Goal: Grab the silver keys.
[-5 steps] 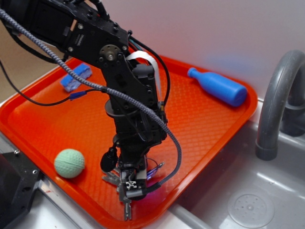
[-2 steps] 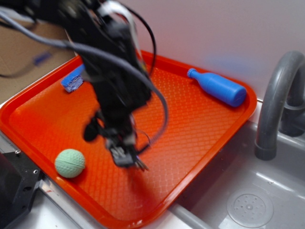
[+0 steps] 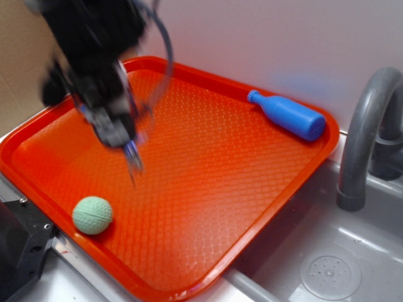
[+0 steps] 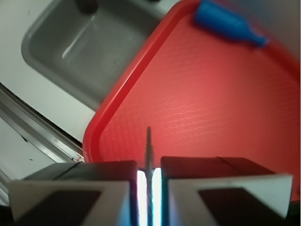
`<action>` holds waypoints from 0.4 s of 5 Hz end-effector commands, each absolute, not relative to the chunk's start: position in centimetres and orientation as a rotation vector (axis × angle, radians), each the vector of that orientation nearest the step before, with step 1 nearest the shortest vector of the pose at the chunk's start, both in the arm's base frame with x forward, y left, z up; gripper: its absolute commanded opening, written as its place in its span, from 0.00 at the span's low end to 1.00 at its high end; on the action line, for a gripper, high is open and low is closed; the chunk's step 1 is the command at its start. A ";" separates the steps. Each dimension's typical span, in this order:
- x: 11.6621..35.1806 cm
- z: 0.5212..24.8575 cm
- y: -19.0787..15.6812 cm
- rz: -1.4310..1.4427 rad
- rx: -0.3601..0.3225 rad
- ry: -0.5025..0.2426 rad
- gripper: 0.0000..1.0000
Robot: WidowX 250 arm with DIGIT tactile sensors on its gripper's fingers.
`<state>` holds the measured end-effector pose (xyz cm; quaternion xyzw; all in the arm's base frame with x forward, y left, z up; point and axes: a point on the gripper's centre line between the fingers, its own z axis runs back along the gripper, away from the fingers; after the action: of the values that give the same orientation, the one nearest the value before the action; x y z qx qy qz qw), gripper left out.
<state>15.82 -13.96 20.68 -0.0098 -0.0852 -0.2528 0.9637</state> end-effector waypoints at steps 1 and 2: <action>15.5 25.1 -9.1 -0.183 -0.040 -0.158 0.00; 16.6 24.4 -8.8 -0.125 -0.008 -0.103 0.00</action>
<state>17.19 -8.18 22.93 0.0011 -0.0260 -0.0809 0.9964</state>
